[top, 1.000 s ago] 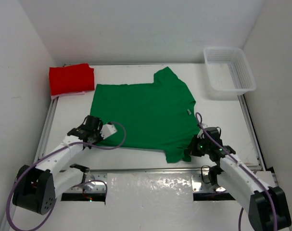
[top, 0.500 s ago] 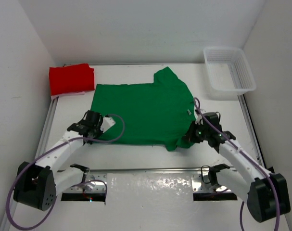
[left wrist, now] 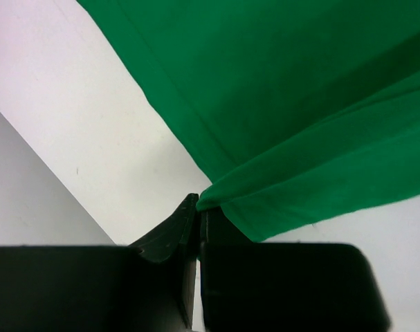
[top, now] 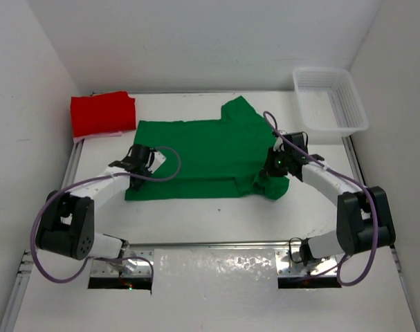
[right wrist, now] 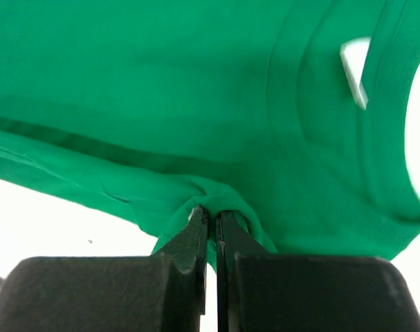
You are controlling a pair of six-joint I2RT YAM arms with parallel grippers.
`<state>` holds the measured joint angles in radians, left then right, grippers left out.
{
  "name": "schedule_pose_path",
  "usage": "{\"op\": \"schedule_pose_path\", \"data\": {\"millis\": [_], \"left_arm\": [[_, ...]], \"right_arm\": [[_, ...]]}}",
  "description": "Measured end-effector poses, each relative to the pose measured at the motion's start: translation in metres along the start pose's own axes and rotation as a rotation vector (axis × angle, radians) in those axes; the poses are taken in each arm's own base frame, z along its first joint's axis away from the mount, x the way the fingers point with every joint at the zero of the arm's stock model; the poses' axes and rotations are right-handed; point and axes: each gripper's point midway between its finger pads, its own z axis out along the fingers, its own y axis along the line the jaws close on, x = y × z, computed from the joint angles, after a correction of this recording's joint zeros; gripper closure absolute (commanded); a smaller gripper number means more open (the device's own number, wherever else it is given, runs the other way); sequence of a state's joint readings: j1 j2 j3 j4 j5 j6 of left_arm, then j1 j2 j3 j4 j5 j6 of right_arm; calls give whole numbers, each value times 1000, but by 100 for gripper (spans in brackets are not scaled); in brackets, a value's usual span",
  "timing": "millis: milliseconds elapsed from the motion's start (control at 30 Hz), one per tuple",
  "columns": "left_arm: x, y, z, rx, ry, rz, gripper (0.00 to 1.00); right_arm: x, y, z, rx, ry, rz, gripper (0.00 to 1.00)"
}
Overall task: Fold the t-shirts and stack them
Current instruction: Fold the flattened tshirt in 1/3 of the way
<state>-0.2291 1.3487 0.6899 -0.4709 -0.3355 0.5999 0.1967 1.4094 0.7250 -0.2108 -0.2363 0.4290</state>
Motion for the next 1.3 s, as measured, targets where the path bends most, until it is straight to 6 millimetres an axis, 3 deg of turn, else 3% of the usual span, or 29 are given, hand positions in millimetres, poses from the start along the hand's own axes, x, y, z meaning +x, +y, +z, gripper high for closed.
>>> {"op": "schedule_pose_path", "data": {"millis": [400, 567, 600, 700, 833, 867, 967, 1100, 1167, 1200, 1267, 1300], "left_arm": [[-15, 9, 16, -9, 11, -15, 100], [-27, 18, 22, -25, 5, -19, 91], [-30, 20, 24, -26, 7, -20, 82], [-33, 22, 30, -25, 20, -22, 65], [-30, 27, 35, -21, 49, -43, 56], [-29, 32, 36, -24, 56, -59, 56], [-26, 59, 41, -50, 78, -143, 55], [-18, 103, 37, -62, 82, -297, 52], [-17, 112, 30, -22, 53, -360, 48], [-16, 111, 25, 7, 39, -382, 45], [-16, 93, 13, 99, 10, -396, 42], [-16, 80, 8, 147, -5, -398, 42]], "right_arm": [[-21, -11, 18, 41, 71, -131, 100], [-38, -12, 26, 47, 78, -177, 100], [-40, -13, 29, 47, 82, -185, 100], [-38, -17, 36, 55, 108, -195, 93], [-37, -25, 45, 85, 152, -200, 80], [-41, -27, 47, 92, 155, -198, 70], [-69, -33, 53, 137, 136, -209, 56], [-122, -35, 45, 202, 60, -229, 49], [-141, -34, 35, 214, 16, -229, 51], [-146, -34, 22, 217, -12, -221, 64], [-136, -35, -4, 224, -33, -208, 88], [-127, -36, -15, 226, -36, -202, 89]]}}
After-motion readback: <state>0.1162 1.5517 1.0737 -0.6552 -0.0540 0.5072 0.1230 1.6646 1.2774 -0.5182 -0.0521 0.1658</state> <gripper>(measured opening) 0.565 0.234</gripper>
